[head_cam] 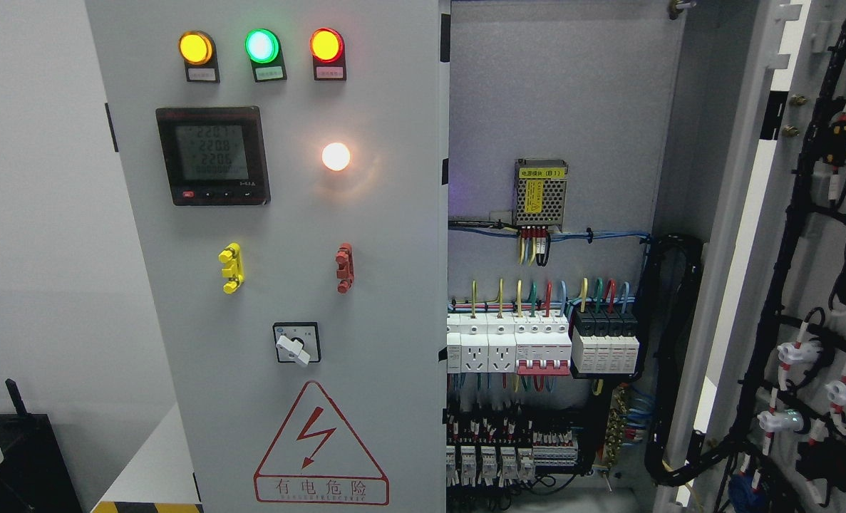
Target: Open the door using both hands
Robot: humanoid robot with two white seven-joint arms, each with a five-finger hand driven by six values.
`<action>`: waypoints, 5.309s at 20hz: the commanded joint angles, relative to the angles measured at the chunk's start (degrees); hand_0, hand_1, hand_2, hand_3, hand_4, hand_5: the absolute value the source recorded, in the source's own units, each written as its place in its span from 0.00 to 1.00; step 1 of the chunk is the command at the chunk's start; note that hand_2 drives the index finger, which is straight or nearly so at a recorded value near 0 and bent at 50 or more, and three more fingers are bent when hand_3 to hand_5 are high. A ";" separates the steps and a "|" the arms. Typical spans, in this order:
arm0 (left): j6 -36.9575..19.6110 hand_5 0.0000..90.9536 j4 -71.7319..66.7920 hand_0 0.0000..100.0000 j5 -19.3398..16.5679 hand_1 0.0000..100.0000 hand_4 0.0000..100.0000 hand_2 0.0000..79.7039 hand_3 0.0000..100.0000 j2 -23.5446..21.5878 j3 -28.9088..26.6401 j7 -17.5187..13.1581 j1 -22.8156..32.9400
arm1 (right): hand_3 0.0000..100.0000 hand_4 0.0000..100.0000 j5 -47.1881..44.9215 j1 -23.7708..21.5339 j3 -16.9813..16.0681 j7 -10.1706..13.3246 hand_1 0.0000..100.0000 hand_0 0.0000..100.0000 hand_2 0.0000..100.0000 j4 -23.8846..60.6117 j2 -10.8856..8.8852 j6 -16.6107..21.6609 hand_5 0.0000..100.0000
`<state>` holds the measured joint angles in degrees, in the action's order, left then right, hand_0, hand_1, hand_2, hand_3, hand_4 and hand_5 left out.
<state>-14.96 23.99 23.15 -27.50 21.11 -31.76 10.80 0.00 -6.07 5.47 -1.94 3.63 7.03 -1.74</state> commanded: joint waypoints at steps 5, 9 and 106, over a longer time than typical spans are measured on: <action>1.68 0.00 -22.32 0.00 -17.60 0.00 0.03 0.00 0.00 24.94 -13.71 8.55 -5.35 | 0.00 0.00 0.35 -0.08 -0.28 0.10 0.00 0.11 0.00 2.17 -0.08 -0.02 0.00; 5.01 0.00 -22.23 0.00 -23.22 0.00 0.03 0.00 0.00 28.99 -20.30 12.33 -5.44 | 0.00 0.00 0.35 -0.34 -0.90 0.10 0.00 0.11 0.00 2.88 -0.26 -0.02 0.00; 7.66 0.00 -21.36 0.00 -24.64 0.00 0.03 0.00 0.00 30.49 -27.44 17.09 -5.79 | 0.00 0.00 0.00 -1.41 11.40 0.01 0.00 0.11 0.00 100.79 -12.30 19.93 0.00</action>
<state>-7.03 2.63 0.00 2.99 -6.32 -14.70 4.99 0.00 -14.34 12.51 -1.89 106.37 -5.36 18.89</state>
